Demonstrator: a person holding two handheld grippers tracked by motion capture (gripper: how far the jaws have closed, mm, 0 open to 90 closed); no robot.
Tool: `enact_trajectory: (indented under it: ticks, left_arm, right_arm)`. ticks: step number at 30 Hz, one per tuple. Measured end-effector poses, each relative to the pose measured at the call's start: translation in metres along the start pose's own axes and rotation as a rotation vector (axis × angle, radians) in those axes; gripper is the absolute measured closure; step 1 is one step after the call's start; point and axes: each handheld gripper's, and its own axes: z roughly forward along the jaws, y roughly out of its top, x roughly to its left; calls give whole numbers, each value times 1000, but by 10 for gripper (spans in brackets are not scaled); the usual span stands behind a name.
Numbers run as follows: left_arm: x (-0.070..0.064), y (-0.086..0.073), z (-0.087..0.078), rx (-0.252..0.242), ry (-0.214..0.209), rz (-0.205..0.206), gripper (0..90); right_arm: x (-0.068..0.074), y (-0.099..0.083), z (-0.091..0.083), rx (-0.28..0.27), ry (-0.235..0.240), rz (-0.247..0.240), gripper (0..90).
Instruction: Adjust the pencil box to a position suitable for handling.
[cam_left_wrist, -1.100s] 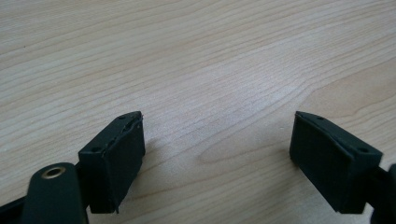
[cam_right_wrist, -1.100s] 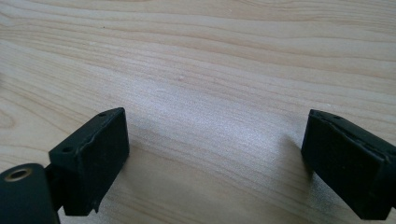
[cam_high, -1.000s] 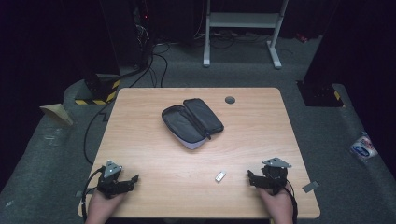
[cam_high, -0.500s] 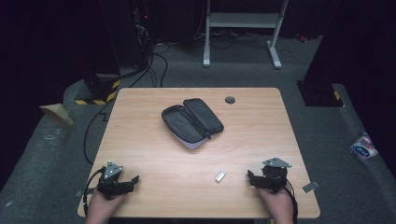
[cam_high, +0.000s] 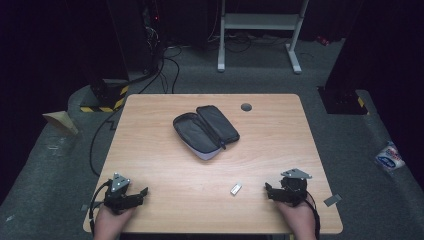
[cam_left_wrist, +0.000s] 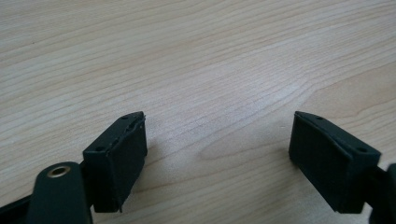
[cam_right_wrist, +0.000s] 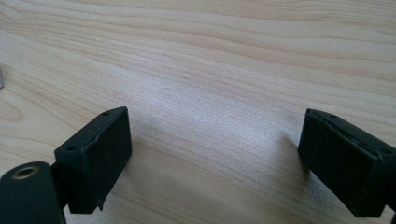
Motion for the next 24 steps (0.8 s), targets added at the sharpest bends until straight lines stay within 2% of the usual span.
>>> enact_trajectory:
  ticks: [4, 10, 11, 13, 16, 18, 20, 24]
  left_arm:
    - [0, 1, 2, -6, 8, -11, 205]
    - [-1, 3, 2, -1, 5, 0, 216]
    - [-2, 5, 2, 7, 11, 33, 227]
    - [-6, 8, 1, 22, 19, 56, 237]
    - [-8, 9, 2, 28, 17, 51, 246]
    - [-9, 10, 1, 19, 12, 43, 260]
    - [-12, 15, -1, -13, -10, 20, 266]
    - [-16, 22, -3, -24, -12, 35, 266]
  right_arm:
    - [1, -1, 0, -11, -11, 4, 105]
    - [2, -4, -2, -28, -10, 1, 117]
    - [1, -4, -2, -30, -9, 0, 117]
    - [1, -4, -1, -33, -4, -3, 119]
    - [1, -3, 0, -30, -5, 5, 120]
    - [1, -3, 0, -31, -6, 6, 121]
    - [1, -3, 0, -33, -7, 2, 123]
    - [2, -4, -1, -31, -11, 5, 126]
